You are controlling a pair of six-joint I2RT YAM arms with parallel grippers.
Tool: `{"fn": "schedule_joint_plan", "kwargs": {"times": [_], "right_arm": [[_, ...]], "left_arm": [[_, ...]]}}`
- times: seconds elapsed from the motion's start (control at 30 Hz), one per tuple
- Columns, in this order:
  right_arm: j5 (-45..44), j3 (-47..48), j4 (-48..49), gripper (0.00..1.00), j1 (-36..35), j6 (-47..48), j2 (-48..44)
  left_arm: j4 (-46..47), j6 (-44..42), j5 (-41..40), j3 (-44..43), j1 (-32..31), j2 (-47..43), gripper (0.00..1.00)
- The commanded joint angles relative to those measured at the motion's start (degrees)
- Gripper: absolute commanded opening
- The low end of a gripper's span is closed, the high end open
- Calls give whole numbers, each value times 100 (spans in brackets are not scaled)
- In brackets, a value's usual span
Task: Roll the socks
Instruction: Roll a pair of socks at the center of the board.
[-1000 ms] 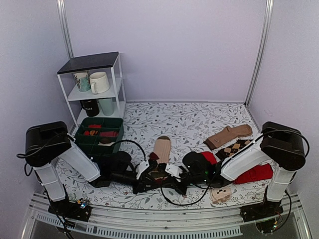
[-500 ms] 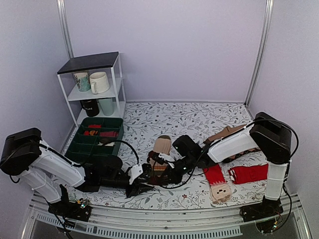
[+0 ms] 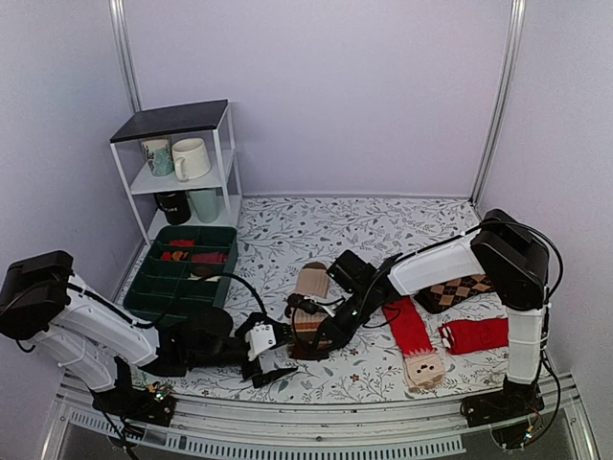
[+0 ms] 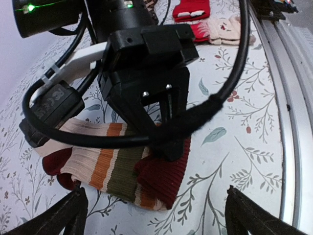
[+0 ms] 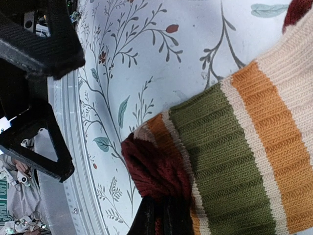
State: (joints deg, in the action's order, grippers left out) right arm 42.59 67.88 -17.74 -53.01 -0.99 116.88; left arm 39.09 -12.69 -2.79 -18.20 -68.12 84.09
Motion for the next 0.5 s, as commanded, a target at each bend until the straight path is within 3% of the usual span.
{"fn": "schedule_joint_plan", "kwargs": {"times": [0.0, 0.2, 0.33, 0.47], "right_arm": [[-441, -245, -1357, 1, 5, 38, 434], [-390, -245, -1423, 0, 47, 232, 439], [-338, -206, -1418, 1, 88, 249, 492], [-300, -174, -1408, 0, 107, 249, 554]], "left_arm": [[-118, -396, 6, -251, -84, 351, 100], [-334, -377, 306, -573, -120, 561, 99], [-276, -346, 573, -625, -130, 617, 81], [-149, -346, 768, -598, -166, 724, 73]]}}
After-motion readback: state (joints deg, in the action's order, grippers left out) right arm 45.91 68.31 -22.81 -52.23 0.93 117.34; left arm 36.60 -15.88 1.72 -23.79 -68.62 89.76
